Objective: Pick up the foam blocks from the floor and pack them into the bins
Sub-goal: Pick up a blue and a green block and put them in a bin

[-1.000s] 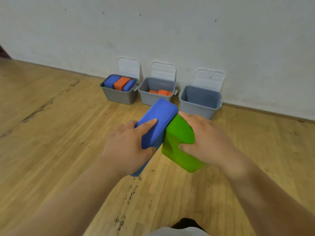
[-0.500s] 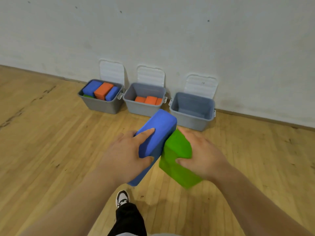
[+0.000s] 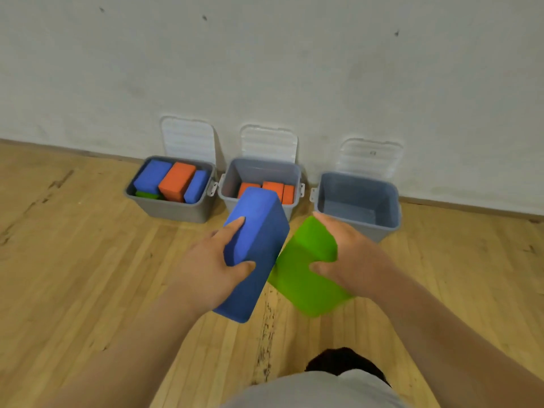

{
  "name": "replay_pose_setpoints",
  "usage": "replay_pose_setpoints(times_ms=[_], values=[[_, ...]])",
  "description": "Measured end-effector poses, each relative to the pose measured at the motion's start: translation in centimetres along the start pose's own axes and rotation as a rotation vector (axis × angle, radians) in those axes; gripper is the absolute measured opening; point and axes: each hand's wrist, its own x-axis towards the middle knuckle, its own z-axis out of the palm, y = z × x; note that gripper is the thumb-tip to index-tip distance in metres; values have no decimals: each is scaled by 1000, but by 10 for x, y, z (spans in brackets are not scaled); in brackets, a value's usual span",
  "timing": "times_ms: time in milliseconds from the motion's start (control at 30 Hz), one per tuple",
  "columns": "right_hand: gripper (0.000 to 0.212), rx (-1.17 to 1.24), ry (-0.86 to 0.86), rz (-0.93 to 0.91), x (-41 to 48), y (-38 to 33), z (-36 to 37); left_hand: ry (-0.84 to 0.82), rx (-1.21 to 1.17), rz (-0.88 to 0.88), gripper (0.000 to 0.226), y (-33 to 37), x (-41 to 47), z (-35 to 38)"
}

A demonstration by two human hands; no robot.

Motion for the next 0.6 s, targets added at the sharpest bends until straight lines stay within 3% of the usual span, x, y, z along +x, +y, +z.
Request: replay_pose_setpoints(times_ms=[300, 600], values=[[92, -23, -35, -35, 228, 6, -2, 33, -87, -197, 82, -68, 164, 0], [97, -127, -210, -149, 492, 20, -29, 128, -92, -392, 82, -89, 368, -11]])
